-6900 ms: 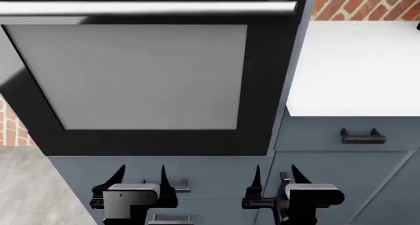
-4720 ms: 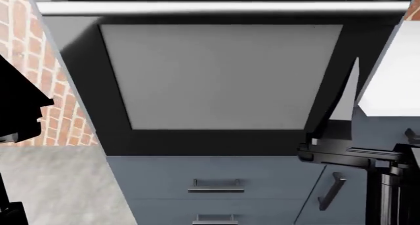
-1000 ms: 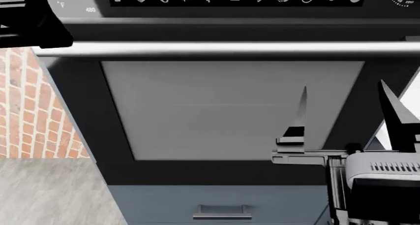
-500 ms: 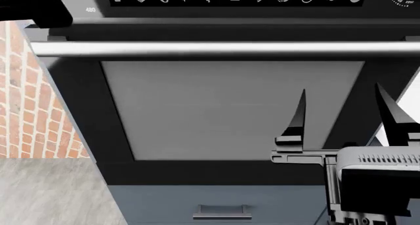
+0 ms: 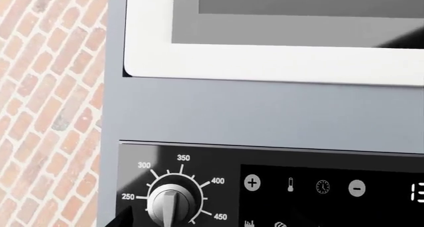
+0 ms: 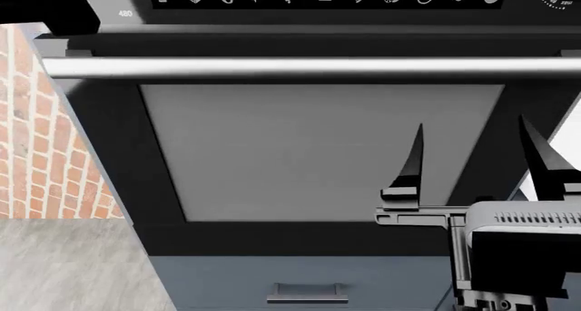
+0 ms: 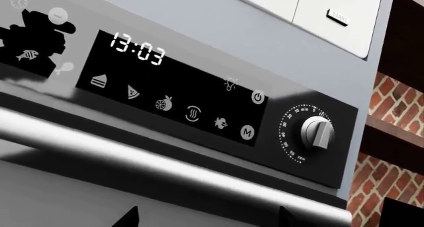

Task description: Preheat the oven by turning the temperature knob.

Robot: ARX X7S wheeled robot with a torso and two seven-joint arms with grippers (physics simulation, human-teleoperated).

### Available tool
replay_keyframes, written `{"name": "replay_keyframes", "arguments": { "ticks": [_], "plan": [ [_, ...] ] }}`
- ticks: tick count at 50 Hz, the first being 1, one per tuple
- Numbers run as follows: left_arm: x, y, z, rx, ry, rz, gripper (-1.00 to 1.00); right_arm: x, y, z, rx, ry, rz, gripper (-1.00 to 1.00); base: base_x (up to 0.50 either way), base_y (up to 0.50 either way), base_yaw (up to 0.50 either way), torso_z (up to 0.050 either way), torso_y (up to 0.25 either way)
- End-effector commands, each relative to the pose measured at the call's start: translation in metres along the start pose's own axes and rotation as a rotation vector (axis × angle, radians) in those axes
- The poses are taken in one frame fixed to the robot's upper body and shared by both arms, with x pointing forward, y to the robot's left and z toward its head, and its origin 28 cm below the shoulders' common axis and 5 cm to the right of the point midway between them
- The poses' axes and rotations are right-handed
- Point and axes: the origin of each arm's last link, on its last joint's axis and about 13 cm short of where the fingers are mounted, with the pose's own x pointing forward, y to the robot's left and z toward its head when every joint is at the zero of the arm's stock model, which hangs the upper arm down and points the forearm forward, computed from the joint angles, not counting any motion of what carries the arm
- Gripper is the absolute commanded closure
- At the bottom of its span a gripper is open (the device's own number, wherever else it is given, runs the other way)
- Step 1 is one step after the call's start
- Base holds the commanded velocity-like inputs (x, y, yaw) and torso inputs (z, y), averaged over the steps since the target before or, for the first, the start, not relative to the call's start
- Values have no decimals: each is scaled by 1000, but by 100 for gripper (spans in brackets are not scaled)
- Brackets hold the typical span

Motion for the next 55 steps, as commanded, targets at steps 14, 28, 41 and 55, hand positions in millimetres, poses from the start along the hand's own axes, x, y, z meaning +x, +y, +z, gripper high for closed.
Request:
{"name": "replay_keyframes", "arguments": {
  "ticks": [14,28,41,55],
  "plan": [
    [0,4,30,12,-74,19,-100,0,1,-1,18,-8,14,-100,0,0,0,0,0],
    [12,6,41,29,-49,9,-100,2,1,-4,18,14,4,-100,0,0,0,0,0],
    [22,8,39,57,-1,24,-100,1,1,-4,19,18,4,-100,0,0,0,0,0],
    [43,11,10,85,115,43,-100,1,2,-5,16,20,9,-100,0,0,0,0,0]
  ]
}}
